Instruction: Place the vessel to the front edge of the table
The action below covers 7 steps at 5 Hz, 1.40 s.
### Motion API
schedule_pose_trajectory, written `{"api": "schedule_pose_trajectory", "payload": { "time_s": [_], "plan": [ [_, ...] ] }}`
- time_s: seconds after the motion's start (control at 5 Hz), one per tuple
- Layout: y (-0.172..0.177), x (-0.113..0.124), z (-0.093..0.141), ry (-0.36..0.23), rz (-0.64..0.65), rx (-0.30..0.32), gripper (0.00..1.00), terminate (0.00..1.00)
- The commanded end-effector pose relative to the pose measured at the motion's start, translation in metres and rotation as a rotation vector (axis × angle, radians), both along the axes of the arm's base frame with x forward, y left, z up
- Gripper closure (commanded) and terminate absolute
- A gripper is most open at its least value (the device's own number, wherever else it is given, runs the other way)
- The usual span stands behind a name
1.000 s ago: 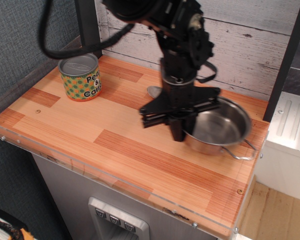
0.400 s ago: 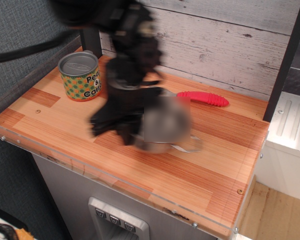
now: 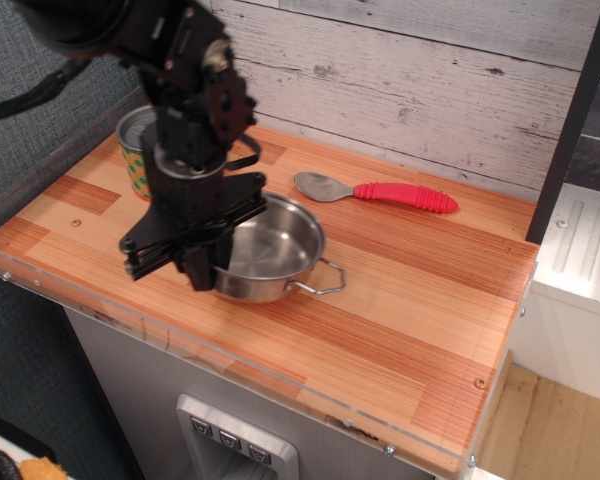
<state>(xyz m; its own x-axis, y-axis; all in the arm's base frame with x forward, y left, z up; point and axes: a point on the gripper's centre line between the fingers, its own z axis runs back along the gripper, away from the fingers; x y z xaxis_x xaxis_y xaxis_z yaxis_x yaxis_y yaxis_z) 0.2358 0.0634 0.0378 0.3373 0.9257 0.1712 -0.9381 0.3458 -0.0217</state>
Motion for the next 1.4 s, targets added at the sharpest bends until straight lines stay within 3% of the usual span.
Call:
{"api": "schedule_pose_trajectory", "payload": {
  "time_s": [0.0,0.4,0.6,1.2],
  "plan": [
    [0.007,-0.017,-0.007,0.003,0.007,-0.009,1.0,0.0],
    [0.011,-0.026,-0.02,0.052,0.005,0.001,1.0,0.0],
    [0.012,-0.029,-0.02,0.061,0.004,-0.001,0.0,0.0],
    [0.016,-0.03,0.006,0.029,0.03,-0.019,0.0,0.0]
  ]
}}
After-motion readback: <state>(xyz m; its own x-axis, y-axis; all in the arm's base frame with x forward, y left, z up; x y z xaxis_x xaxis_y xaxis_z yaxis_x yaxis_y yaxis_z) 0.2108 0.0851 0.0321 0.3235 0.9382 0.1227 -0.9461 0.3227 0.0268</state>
